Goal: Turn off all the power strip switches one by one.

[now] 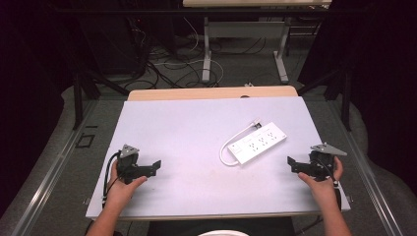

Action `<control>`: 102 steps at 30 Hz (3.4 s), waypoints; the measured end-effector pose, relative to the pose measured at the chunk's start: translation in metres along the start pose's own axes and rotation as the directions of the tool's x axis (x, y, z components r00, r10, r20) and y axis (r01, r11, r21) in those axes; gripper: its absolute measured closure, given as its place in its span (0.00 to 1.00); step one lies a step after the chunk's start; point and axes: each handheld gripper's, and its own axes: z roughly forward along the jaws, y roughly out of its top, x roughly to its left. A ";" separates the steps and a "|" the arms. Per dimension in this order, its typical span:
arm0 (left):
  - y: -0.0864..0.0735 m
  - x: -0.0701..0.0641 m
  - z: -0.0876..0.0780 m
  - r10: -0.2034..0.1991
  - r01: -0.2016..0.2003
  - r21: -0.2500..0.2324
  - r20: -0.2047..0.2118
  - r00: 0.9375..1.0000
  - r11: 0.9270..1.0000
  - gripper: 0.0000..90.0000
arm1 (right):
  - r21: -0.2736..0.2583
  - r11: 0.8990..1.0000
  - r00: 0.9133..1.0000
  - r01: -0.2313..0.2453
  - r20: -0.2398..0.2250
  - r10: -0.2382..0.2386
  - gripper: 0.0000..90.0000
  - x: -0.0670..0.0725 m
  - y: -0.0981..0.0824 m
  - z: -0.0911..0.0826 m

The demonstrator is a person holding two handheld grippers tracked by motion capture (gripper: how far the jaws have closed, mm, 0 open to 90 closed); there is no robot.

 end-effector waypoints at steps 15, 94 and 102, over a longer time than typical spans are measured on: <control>0.004 -0.006 -0.010 0.024 -0.024 0.009 -0.014 1.000 1.000 0.02 | -0.014 0.999 0.999 0.036 -0.033 -0.037 0.08 0.014 0.006 -0.010; 0.000 -0.001 -0.012 -0.015 0.016 0.029 -0.024 1.000 0.999 0.05 | 0.426 0.761 0.853 0.488 -0.418 -0.313 0.72 0.111 0.115 0.052; 0.000 0.000 -0.012 -0.014 0.016 0.035 -0.033 0.999 0.999 0.05 | 0.398 0.778 0.848 0.487 -0.428 -0.312 0.87 0.119 0.117 0.065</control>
